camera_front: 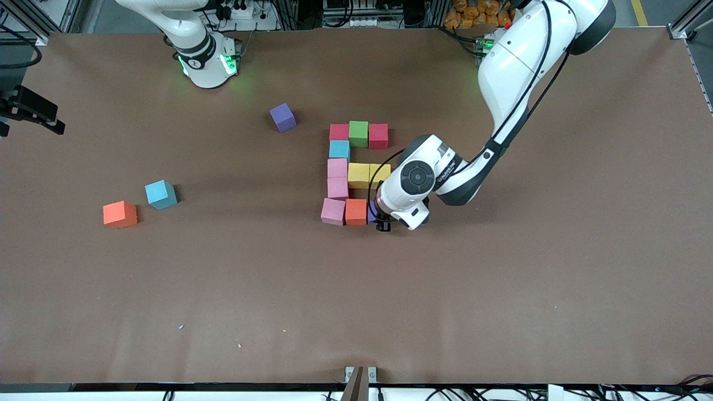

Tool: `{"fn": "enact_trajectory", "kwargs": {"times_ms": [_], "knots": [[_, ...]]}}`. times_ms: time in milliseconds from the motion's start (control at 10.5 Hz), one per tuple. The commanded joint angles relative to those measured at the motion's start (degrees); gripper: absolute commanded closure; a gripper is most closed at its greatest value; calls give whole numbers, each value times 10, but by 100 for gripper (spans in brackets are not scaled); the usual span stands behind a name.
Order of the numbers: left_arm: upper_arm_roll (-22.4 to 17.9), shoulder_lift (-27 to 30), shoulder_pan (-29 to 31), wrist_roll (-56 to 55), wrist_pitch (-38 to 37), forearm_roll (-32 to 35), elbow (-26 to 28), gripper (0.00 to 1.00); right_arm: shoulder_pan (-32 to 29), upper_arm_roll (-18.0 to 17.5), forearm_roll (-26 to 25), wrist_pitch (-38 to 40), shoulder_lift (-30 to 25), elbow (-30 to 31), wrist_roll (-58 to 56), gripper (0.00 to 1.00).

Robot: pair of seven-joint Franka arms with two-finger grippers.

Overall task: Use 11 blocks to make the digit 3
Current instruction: 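Lower the purple cube beside the orange cube with the left gripper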

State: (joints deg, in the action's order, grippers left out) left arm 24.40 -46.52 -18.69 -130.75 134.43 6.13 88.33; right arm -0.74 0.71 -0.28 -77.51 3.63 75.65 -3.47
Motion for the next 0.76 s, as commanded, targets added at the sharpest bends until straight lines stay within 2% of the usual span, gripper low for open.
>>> {"fn": "enact_trajectory", "kwargs": {"times_ms": [0, 96, 191, 287, 669], "knots": [[-5, -9, -11, -5, 5, 13, -13, 68, -4, -2, 8, 3, -5, 3, 6, 0], [-7, -10, -12, -5, 5, 21, -13, 53, -4, -2, 8, 3, -5, 3, 6, 0], [-7, -9, -18, -5, 5, 42, -13, 19, -4, -2, 8, 3, -5, 3, 6, 0], [-8, -9, -23, -6, 5, 52, -13, 0, -4, -2, 8, 3, -5, 3, 6, 0], [-8, 5, -19, -13, 0, 55, -7, 0, -4, -2, 8, 3, -5, 4, 5, 0]]}}
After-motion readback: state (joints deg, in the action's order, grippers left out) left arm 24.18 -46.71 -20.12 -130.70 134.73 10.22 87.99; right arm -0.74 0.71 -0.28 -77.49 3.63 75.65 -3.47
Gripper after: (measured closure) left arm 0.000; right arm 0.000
